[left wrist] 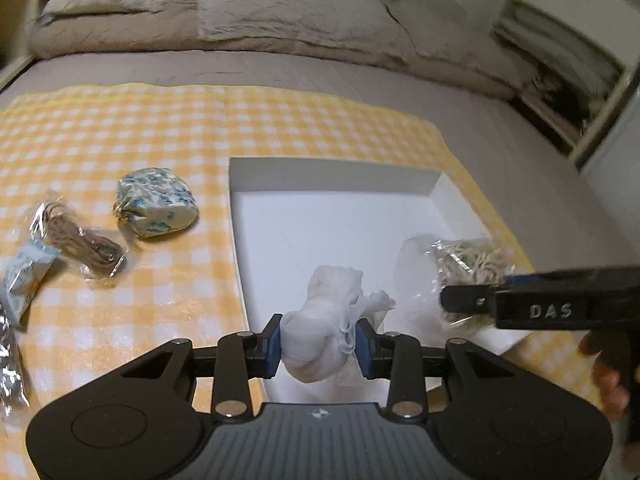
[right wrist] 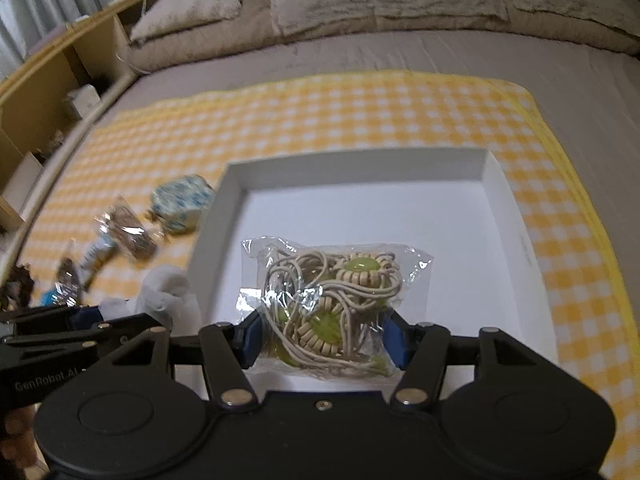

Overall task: Organize soft objects
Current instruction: 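Carry both items into the white box and open both grippers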

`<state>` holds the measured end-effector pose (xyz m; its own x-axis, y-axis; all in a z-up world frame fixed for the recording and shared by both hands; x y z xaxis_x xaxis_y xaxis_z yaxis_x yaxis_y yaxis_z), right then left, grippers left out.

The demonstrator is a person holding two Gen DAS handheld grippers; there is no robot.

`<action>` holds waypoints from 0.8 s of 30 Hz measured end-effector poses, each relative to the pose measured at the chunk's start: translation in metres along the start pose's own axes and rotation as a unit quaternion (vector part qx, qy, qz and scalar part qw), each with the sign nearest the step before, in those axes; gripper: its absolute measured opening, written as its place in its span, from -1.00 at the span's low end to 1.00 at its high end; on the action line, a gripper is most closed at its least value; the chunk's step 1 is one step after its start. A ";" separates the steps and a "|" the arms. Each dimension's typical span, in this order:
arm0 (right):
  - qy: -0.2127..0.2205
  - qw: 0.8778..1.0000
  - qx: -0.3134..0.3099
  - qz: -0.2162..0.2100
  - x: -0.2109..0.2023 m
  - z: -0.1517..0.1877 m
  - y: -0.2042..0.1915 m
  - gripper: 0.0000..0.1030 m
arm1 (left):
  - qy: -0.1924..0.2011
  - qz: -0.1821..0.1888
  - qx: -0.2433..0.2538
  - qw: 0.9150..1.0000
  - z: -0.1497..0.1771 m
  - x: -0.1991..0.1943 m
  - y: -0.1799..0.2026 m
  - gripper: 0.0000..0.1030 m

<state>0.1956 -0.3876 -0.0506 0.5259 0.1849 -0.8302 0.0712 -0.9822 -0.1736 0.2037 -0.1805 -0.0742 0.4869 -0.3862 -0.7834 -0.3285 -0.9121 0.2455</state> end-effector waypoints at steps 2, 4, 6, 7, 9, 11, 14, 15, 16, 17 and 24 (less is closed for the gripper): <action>-0.010 1.000 -0.006 0.007 0.003 0.005 0.008 0.18 | -0.008 0.000 0.021 1.000 0.002 0.006 0.004 -0.26; -0.017 1.000 -0.011 0.012 0.006 0.007 0.012 0.18 | -0.015 0.000 0.036 0.999 0.002 0.010 0.007 -0.26; -0.022 1.000 -0.012 0.012 0.008 0.010 0.014 0.18 | -0.023 0.000 0.046 0.999 0.003 0.015 0.009 -0.26; -0.023 1.000 -0.011 0.012 0.008 0.010 0.015 0.18 | -0.026 0.001 0.050 0.998 0.004 0.015 0.010 -0.25; -0.024 1.000 -0.011 0.008 0.009 0.010 0.014 0.19 | -0.033 0.002 0.061 0.998 0.007 0.016 0.012 -0.23; -0.026 1.000 -0.017 0.004 0.010 0.011 0.012 0.19 | -0.034 -0.001 0.070 0.997 0.008 0.017 0.011 -0.20; -0.033 0.999 -0.026 -0.002 0.014 0.011 0.007 0.19 | -0.030 -0.014 0.072 0.997 0.010 0.015 0.008 0.20; -0.036 0.999 -0.028 -0.004 0.015 0.011 0.004 0.19 | -0.030 -0.014 0.073 0.997 0.010 0.014 0.007 0.28; -0.037 0.999 -0.031 -0.005 0.017 0.011 0.002 0.19 | -0.031 -0.013 0.074 0.997 0.010 0.013 0.006 0.38; -0.039 0.999 -0.034 -0.006 0.018 0.010 -0.001 0.19 | -0.032 -0.012 0.076 0.997 0.010 0.012 0.005 0.42; -0.047 0.998 -0.036 -0.010 0.026 0.010 -0.005 0.29 | -0.040 -0.016 0.086 0.995 0.014 0.007 0.004 0.59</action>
Point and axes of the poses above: each gripper's, at about its wrist camera, not at the fingertips, and x roughly the way its jaws point, y to its right, z to its underside, the point moved 2 cm from there along x, roughly the way its jaws point, and after that the axes turned 3 degrees about -x, right-handed, at the moved point
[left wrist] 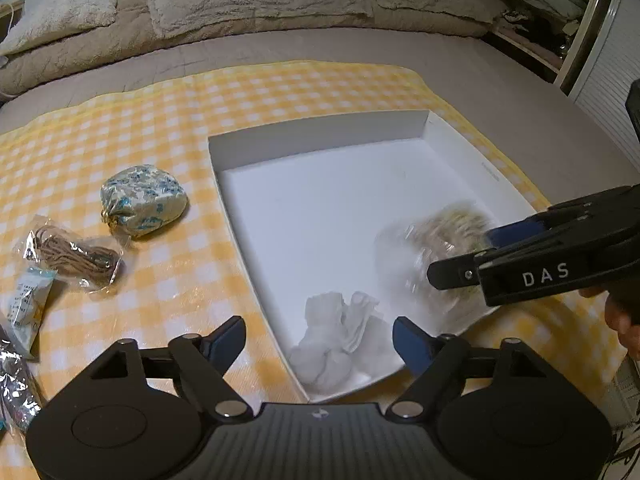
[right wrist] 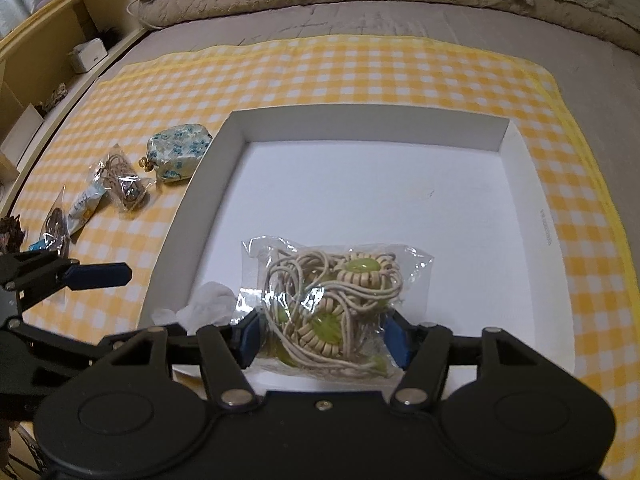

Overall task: Organize soft objects
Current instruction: 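Carry both items into the white box and open both grippers, then lift both tools away from the box toward the remaining items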

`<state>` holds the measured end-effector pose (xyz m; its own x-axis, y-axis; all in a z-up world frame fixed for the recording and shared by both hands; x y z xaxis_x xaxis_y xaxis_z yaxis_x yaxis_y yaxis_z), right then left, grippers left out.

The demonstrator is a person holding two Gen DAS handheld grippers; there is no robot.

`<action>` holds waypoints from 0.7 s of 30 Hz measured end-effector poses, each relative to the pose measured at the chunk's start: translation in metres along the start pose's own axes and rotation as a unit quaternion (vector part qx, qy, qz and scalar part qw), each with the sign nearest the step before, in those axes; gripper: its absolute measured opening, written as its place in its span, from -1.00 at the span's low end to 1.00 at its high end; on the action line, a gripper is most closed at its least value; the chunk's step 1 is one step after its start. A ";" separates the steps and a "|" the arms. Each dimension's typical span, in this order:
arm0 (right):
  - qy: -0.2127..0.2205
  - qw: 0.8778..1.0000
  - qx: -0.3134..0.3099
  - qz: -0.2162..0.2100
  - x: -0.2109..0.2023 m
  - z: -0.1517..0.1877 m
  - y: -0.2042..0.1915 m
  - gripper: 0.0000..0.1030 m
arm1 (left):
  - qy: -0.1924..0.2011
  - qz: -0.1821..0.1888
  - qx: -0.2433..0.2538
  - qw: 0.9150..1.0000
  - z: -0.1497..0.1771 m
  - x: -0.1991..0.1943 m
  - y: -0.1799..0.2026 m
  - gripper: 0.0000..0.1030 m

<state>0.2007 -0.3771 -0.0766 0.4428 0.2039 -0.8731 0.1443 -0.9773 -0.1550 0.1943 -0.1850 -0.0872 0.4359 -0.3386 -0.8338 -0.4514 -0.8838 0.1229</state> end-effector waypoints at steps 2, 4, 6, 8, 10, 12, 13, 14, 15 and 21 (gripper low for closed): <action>-0.003 1.000 0.003 0.002 0.002 0.001 0.000 0.56 | -0.002 0.000 0.002 1.000 0.001 -0.001 -0.001 0.59; 0.000 1.000 -0.003 0.012 0.001 0.002 -0.001 0.68 | -0.003 -0.003 0.000 1.000 0.002 -0.002 -0.002 0.61; -0.002 1.000 -0.009 0.016 -0.001 0.003 -0.002 0.70 | -0.005 -0.005 -0.004 1.000 0.003 -0.003 -0.004 0.61; -0.007 1.000 -0.003 0.013 -0.002 0.003 0.000 0.78 | -0.005 -0.008 -0.010 1.000 0.003 -0.004 -0.005 0.62; -0.010 1.000 0.002 0.012 -0.005 0.005 0.001 0.87 | -0.005 -0.011 -0.016 1.000 0.003 -0.006 -0.007 0.75; -0.010 1.000 -0.003 0.013 -0.008 0.007 0.002 0.89 | 0.001 -0.017 -0.024 1.000 0.004 -0.009 -0.009 0.86; -0.009 1.000 -0.004 0.015 -0.011 0.009 0.002 0.93 | 0.004 -0.018 -0.027 0.999 0.003 -0.011 -0.010 0.86; -0.007 1.000 -0.006 0.016 -0.014 0.011 0.003 0.94 | 0.005 -0.019 -0.029 0.999 0.003 -0.012 -0.010 0.87; -0.006 1.000 -0.006 0.016 -0.016 0.012 0.003 0.96 | 0.006 -0.018 -0.033 0.999 0.003 -0.014 -0.011 0.87; 0.011 1.000 -0.002 0.019 -0.031 0.020 0.005 1.00 | 0.017 -0.030 -0.051 0.998 0.002 -0.024 -0.015 0.96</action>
Point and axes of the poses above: each gripper's, at about its wrist camera, not at the fingertips, and x roughly the way its jaws point, y to its right, z to its underside, the point moved 2 cm from there along x, roughly the way its jaws point, and after that the axes turned 3 degrees about -x, right-handed, at the moved point
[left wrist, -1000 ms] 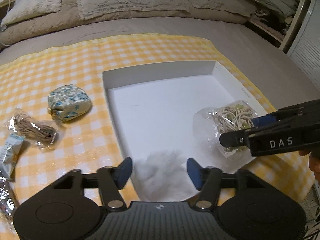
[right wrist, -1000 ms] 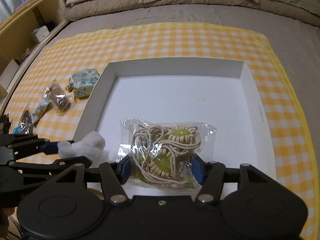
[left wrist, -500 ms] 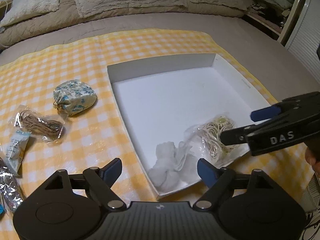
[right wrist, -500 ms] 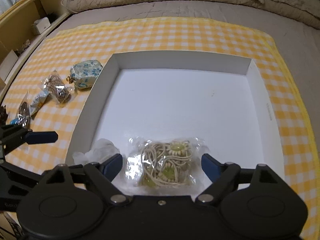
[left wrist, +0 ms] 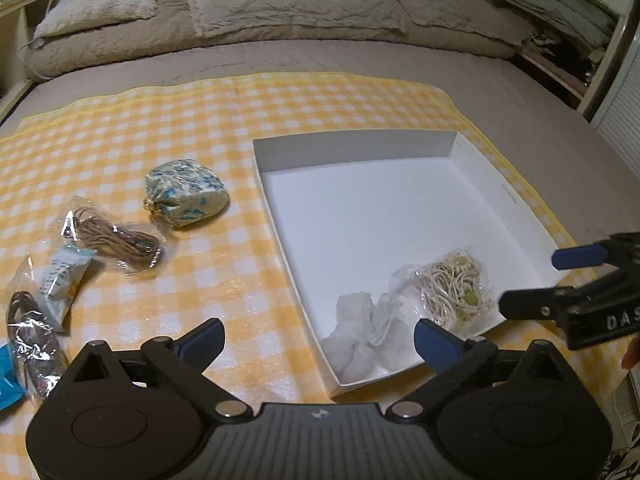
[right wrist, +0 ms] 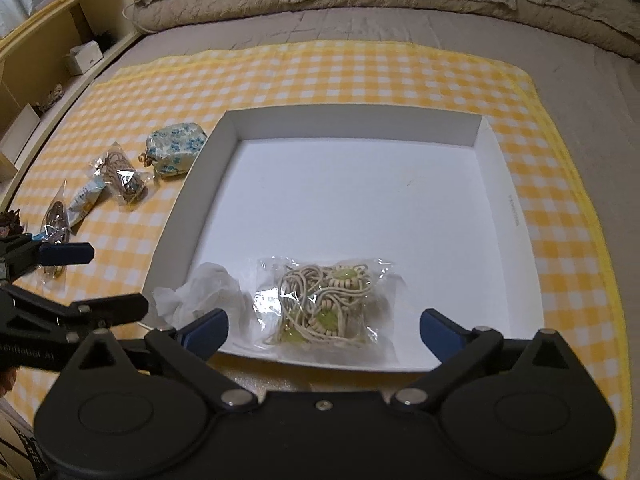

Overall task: Organize soft objects
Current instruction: 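Lift both tools away from the box toward the remaining items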

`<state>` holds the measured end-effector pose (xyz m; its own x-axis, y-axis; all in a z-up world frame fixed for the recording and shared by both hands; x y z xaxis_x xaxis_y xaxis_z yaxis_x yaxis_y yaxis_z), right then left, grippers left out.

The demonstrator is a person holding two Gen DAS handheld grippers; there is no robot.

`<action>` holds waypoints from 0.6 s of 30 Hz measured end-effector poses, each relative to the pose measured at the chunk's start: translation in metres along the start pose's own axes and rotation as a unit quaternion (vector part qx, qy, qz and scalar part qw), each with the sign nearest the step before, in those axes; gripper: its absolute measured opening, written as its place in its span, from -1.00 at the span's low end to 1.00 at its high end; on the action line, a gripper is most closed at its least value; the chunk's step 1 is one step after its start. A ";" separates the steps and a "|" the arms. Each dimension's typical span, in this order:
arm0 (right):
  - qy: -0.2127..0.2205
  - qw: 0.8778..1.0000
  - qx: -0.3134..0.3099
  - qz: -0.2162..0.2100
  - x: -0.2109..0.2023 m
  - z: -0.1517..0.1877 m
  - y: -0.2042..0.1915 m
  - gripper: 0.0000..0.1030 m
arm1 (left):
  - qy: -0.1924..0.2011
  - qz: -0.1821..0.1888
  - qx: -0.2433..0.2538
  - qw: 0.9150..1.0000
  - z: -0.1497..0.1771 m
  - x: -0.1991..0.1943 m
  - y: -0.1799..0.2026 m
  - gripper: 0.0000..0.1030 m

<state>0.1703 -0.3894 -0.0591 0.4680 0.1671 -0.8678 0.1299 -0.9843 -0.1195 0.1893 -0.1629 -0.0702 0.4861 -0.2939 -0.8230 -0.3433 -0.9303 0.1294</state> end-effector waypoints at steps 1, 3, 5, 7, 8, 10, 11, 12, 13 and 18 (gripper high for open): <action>0.003 1.000 -0.001 0.001 -0.003 0.001 0.000 1.00 | 0.002 -0.003 -0.004 1.000 0.000 -0.002 -0.001 0.98; 0.012 1.000 -0.003 0.002 -0.009 0.004 0.000 1.00 | 0.006 -0.005 -0.011 1.000 -0.001 -0.006 -0.002 1.00; 0.020 1.000 -0.002 0.003 -0.014 0.007 -0.001 1.00 | 0.008 -0.008 -0.017 1.000 0.000 -0.009 -0.003 1.00; 0.025 1.000 -0.001 0.004 -0.018 0.010 -0.001 1.00 | 0.010 -0.011 -0.020 1.000 0.001 -0.012 -0.005 1.00; 0.028 1.000 0.000 0.004 -0.020 0.011 -0.002 1.00 | 0.010 -0.013 -0.020 1.000 0.001 -0.014 -0.005 1.00; 0.033 0.999 0.000 0.006 -0.023 0.012 -0.002 1.00 | 0.012 -0.020 -0.020 1.000 0.002 -0.017 -0.005 1.00; 0.036 0.999 0.000 0.007 -0.025 0.012 -0.003 1.00 | 0.013 -0.023 -0.022 0.999 0.002 -0.019 -0.006 1.00; 0.040 0.999 0.002 0.008 -0.026 0.011 -0.003 1.00 | 0.015 -0.026 -0.024 0.999 0.002 -0.021 -0.007 1.00; 0.044 0.999 0.003 0.008 -0.028 0.011 -0.003 1.00 | 0.018 -0.030 -0.026 0.999 0.002 -0.024 -0.008 1.00; 0.060 0.998 0.009 0.009 -0.035 0.009 -0.002 1.00 | 0.034 -0.050 -0.036 0.998 0.001 -0.032 -0.016 1.00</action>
Point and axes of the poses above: each gripper's, at about its wrist camera, not at the fingertips, and x roughly the way its jaws point, y to its right, z to its underside, the point moved 2 cm from there along x, roughly the way its jaws point, and after that the axes turned 3 degrees about -x, right-handed, at the moved point
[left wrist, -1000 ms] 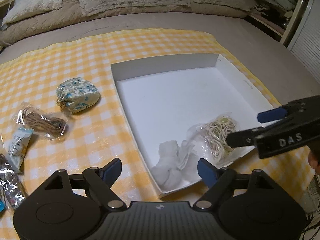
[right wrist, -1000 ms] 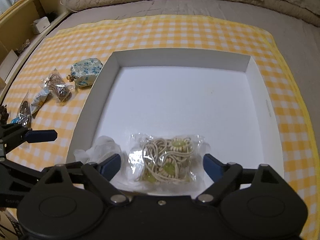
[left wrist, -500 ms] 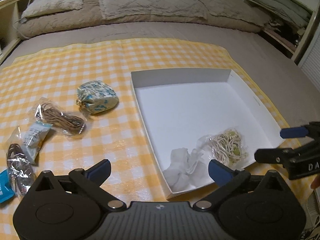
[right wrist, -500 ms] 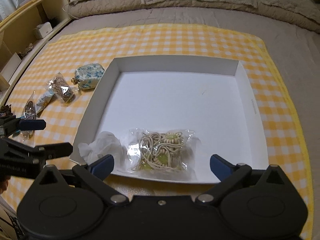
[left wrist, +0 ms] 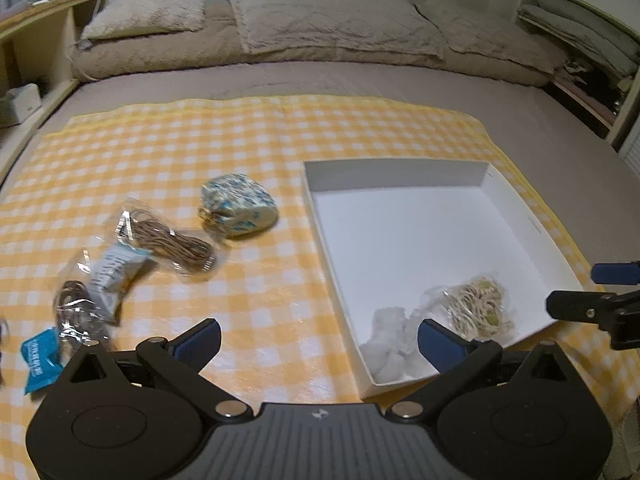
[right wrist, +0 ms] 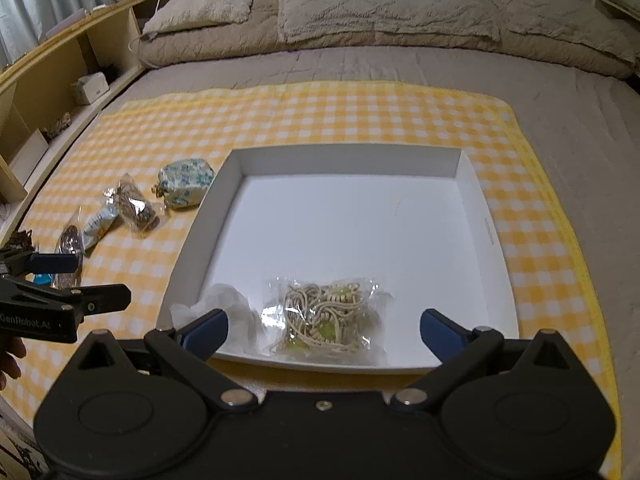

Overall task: Organize soft objects
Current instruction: 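Lift both tools away from the box toward the remaining items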

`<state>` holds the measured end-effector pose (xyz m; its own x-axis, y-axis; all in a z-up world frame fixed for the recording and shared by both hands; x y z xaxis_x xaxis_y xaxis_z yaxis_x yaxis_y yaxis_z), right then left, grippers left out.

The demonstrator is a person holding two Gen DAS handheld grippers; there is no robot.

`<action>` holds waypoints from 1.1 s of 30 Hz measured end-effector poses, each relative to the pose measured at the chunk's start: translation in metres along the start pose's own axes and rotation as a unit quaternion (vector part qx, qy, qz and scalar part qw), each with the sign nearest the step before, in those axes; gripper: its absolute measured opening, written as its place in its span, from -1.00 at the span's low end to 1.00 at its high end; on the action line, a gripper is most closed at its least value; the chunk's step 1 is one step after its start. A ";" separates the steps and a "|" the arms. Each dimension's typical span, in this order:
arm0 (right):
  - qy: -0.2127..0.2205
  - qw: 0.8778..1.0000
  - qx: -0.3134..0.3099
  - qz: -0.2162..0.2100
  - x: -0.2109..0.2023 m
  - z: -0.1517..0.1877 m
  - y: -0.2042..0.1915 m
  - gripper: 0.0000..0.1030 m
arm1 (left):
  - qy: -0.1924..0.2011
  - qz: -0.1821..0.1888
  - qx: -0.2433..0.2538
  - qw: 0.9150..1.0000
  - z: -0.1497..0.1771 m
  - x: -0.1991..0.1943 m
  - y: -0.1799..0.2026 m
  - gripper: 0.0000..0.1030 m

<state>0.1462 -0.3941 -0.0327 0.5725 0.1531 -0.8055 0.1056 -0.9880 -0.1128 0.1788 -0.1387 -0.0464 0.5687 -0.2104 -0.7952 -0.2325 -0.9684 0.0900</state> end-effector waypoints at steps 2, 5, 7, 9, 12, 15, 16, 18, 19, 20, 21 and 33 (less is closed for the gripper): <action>0.007 1.000 0.003 0.002 -0.002 -0.002 0.001 1.00 | 0.005 -0.008 -0.003 1.000 -0.001 0.000 -0.005 1.00; 0.016 1.000 0.007 0.006 -0.003 -0.006 0.001 1.00 | 0.017 -0.021 -0.006 1.000 -0.003 -0.002 -0.016 1.00; 0.022 1.000 0.011 0.006 -0.003 -0.008 0.001 1.00 | 0.026 -0.032 -0.009 0.999 -0.004 -0.005 -0.026 1.00; 0.028 0.999 0.015 0.006 -0.002 -0.011 0.000 1.00 | 0.034 -0.045 -0.014 0.998 -0.005 -0.008 -0.040 1.00; 0.036 0.999 0.018 0.008 0.000 -0.017 -0.004 1.00 | 0.045 -0.067 -0.027 0.996 -0.004 -0.014 -0.065 1.00; 0.042 0.999 0.022 0.005 0.005 -0.023 -0.012 1.00 | 0.051 -0.094 -0.047 0.993 -0.004 -0.020 -0.093 1.00; 0.044 0.999 0.022 0.004 0.007 -0.026 -0.015 1.00 | 0.055 -0.103 -0.056 0.992 -0.005 -0.022 -0.103 1.00; 0.047 0.999 0.018 0.004 0.012 -0.031 -0.024 1.00 | 0.064 -0.116 -0.069 0.989 -0.007 -0.027 -0.119 1.00; 0.050 0.999 0.014 0.004 0.015 -0.034 -0.029 1.00 | 0.069 -0.122 -0.073 0.987 -0.009 -0.029 -0.127 1.00; 0.053 0.999 0.012 0.004 0.018 -0.036 -0.034 1.00 | 0.074 -0.129 -0.077 0.986 -0.010 -0.031 -0.134 1.00; 0.055 0.998 0.009 0.003 0.021 -0.039 -0.039 1.00 | 0.078 -0.137 -0.081 0.984 -0.010 -0.033 -0.142 1.00; 0.066 0.996 -0.033 -0.052 0.055 -0.067 -0.125 1.00 | 0.119 -0.227 -0.113 0.960 -0.006 -0.051 -0.220 1.00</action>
<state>0.2187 -0.2613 -0.0241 0.6571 0.2593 -0.7078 0.2203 -0.9640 -0.1487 0.2056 0.0840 -0.0221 0.7412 0.2413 -0.6264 0.2431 -0.9663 -0.0846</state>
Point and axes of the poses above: each gripper's, at about its wrist camera, not at the fingertips, and x roughly the way its jaws point, y to its right, z to its underside, the point moved 2 cm from there along x, roughly the way its jaws point, and after that the axes turned 3 degrees about -x, right-handed, at the moved point
